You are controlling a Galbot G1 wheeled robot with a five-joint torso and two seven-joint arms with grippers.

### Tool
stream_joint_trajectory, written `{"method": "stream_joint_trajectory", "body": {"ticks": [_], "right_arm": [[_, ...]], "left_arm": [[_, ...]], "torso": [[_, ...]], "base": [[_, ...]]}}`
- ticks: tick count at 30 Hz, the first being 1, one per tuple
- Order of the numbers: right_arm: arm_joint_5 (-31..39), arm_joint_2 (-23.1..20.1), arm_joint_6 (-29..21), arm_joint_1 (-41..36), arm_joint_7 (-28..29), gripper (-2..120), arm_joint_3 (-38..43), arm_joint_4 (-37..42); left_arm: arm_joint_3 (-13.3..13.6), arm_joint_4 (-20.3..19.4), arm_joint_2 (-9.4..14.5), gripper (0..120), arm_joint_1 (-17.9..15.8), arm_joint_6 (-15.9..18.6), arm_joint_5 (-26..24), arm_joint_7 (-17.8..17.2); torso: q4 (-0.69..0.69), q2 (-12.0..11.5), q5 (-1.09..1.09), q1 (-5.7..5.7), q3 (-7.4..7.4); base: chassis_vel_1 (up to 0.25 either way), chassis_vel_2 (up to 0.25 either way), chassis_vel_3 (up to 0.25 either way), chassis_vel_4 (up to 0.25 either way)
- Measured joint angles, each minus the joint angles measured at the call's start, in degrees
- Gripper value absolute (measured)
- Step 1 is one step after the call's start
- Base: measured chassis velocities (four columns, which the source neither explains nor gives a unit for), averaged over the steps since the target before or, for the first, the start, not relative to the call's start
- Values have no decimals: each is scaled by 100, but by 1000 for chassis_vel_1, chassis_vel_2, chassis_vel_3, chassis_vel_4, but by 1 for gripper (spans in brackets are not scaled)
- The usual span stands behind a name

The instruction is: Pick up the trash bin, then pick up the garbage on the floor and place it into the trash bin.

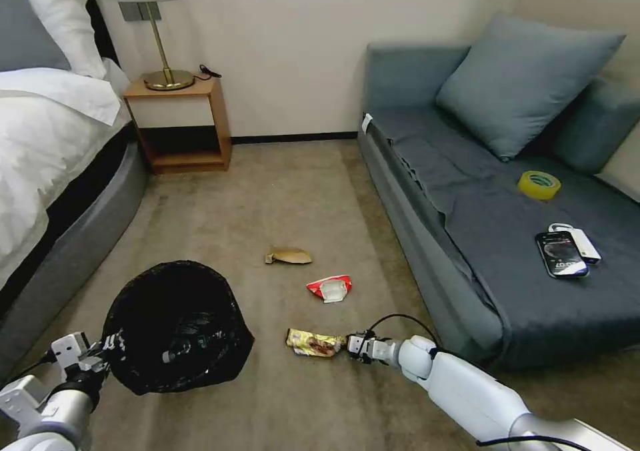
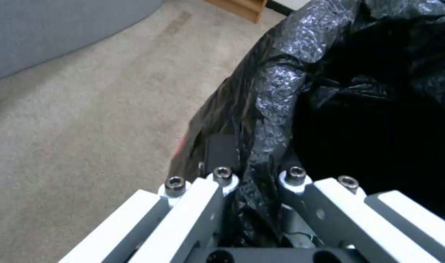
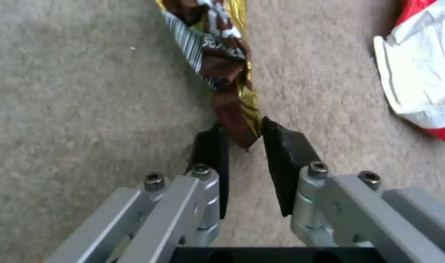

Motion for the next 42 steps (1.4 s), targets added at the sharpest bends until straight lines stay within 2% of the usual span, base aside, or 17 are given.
{"method": "stream_joint_trajectory", "body": {"ticks": [6,7,13,15,18,20,24,28,42], "right_arm": [[-7,55,18,4,1,23,-4,-36],[0,78,22,4,0,17,-4,-46],[97,103,35,-38,41,8,61,-50],[155,83,49,-64,66,1,95,-13],[223,58,71,-80,86,0,136,30],[290,21,77,-90,123,0,223,77],[430,-73,75,-106,166,0,317,193],[573,-189,48,-133,204,0,404,348],[1278,-752,-265,-152,423,0,959,1339]], "left_arm": [[3,7,-1,3,-8,-8,11,16],[7,16,-2,3,-13,-9,22,18],[28,56,-2,3,-43,-11,46,20],[35,68,-2,3,-49,-12,50,20],[50,80,-2,3,-52,-18,63,21],[64,91,-2,3,-54,-24,82,21],[96,112,4,3,-67,-31,100,24],[113,125,14,3,-71,-33,109,26],[144,101,92,3,-98,-25,104,26]], "torso": [[0,0,4,0,0],[0,0,4,0,0],[2,-2,7,1,2],[6,-3,13,1,4],[10,-4,16,2,5],[8,-3,8,2,4],[-1,-4,7,2,3],[-2,-3,5,2,2],[-1,-1,2,2,1]], "base": [[0,0,0,0],[0,0,0,0],[0,0,0,0],[0,0,0,0],[0,0,0,0],[0,0,0,0],[0,0,0,0],[0,0,0,0],[0,0,0,0]]}}
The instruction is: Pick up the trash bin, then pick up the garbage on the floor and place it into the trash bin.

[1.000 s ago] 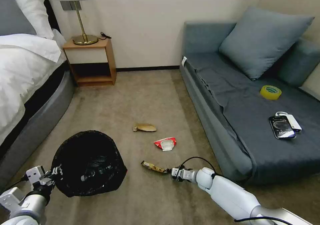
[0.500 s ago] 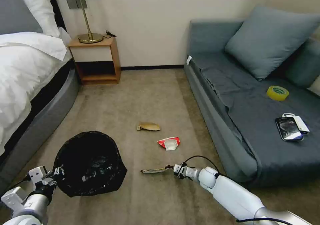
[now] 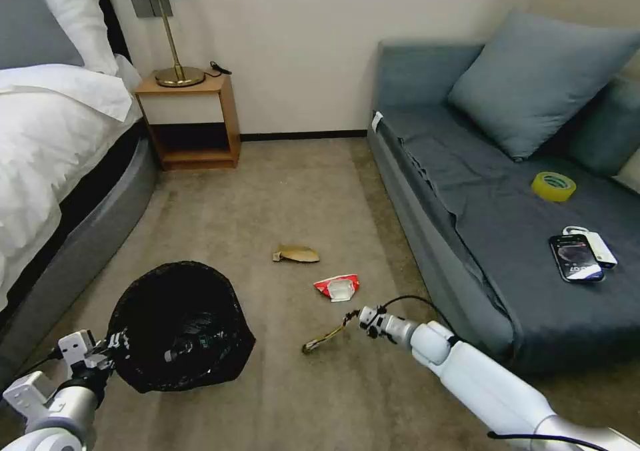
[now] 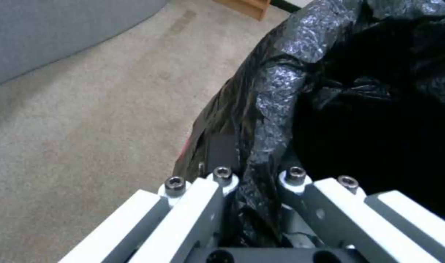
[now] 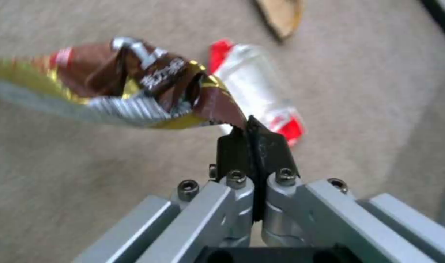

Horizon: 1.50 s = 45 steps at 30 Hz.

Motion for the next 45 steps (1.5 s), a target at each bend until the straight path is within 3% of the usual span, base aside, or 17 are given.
{"method": "stream_joint_trajectory", "body": {"ticks": [10,27,45], "right_arm": [[391,-440,-250,-103,115,0,351,1078],[1032,-801,-249,207,283,0,755,2078],[2703,-884,-327,1233,534,0,167,3718]], "left_arm": [[191,56,10,3,-75,31,76,-1],[524,221,22,3,-328,176,185,-59],[911,281,-125,3,-606,347,467,-149]], "torso": [[-1,0,1,0,0],[-1,1,1,0,0],[0,1,0,0,0]], "base": [[0,0,0,0],[0,0,0,0],[0,0,0,0]]}}
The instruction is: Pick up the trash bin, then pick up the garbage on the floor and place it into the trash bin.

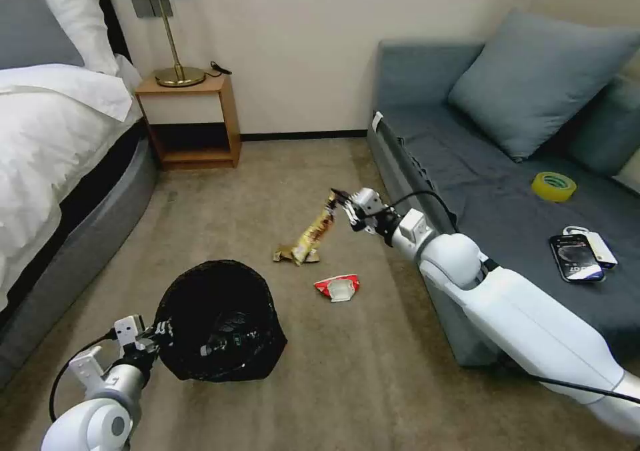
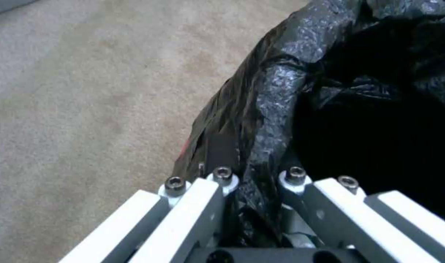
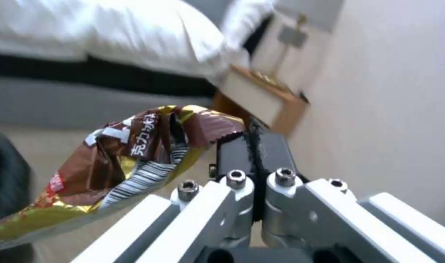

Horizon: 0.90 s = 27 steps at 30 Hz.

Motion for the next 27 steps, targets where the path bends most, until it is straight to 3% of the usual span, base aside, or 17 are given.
{"method": "stream_joint_trajectory", "body": {"ticks": [6,13,27], "right_arm": [[177,-2,0,94,30,0,-450,530],[61,151,0,73,110,0,-874,617],[-800,593,361,-233,39,0,-1687,-23]], "left_arm": [[41,-49,-49,3,-2,15,52,-21],[47,-109,-70,3,25,40,65,-43],[80,-311,-204,3,168,42,131,-66]], "torso": [[0,0,-1,-1,0],[0,0,0,-1,0],[0,0,0,0,0]], "base": [[0,0,0,0],[0,0,0,0],[0,0,0,0]]}}
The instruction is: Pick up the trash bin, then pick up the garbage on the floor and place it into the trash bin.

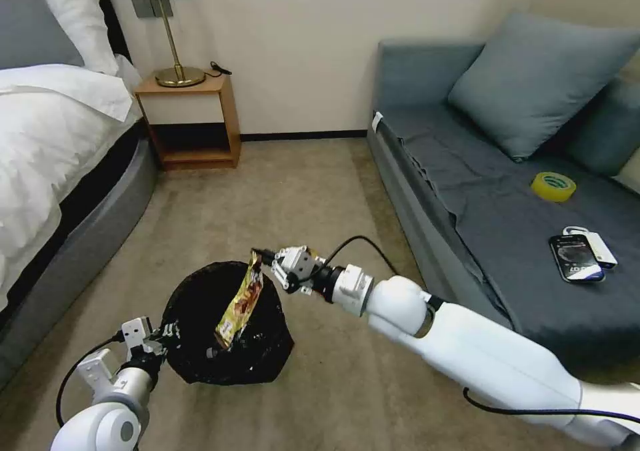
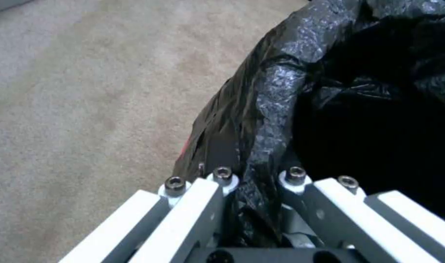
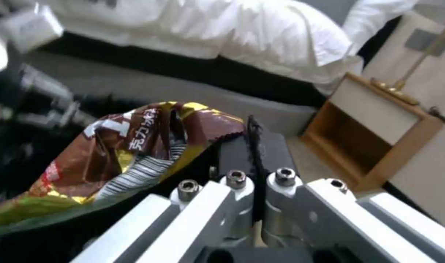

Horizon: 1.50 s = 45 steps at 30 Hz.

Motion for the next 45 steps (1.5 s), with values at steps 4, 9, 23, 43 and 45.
{"method": "stream_joint_trajectory", "body": {"ticks": [4,9,23,43,45], "right_arm": [[-306,164,138,-111,9,0,-183,-334],[-463,231,182,-171,25,7,-287,-527],[-693,193,237,-178,69,57,-263,-671],[-399,602,-133,200,865,100,-2,-884],[-354,531,-165,200,905,100,111,-835]], "left_arm": [[10,-63,-33,3,10,18,-1,-21],[18,-86,-63,3,11,29,-12,-52],[14,-89,-84,3,-9,36,-51,-60],[-136,19,28,3,5,20,-364,-37],[-161,27,42,3,5,20,-394,-31]], "torso": [[0,0,0,0,0],[0,0,0,0,0],[-1,0,0,0,0],[1,0,0,0,0],[0,0,1,0,0]], "base": [[0,0,0,0],[0,0,0,0],[0,0,0,0],[0,0,0,0],[0,0,0,0]]}}
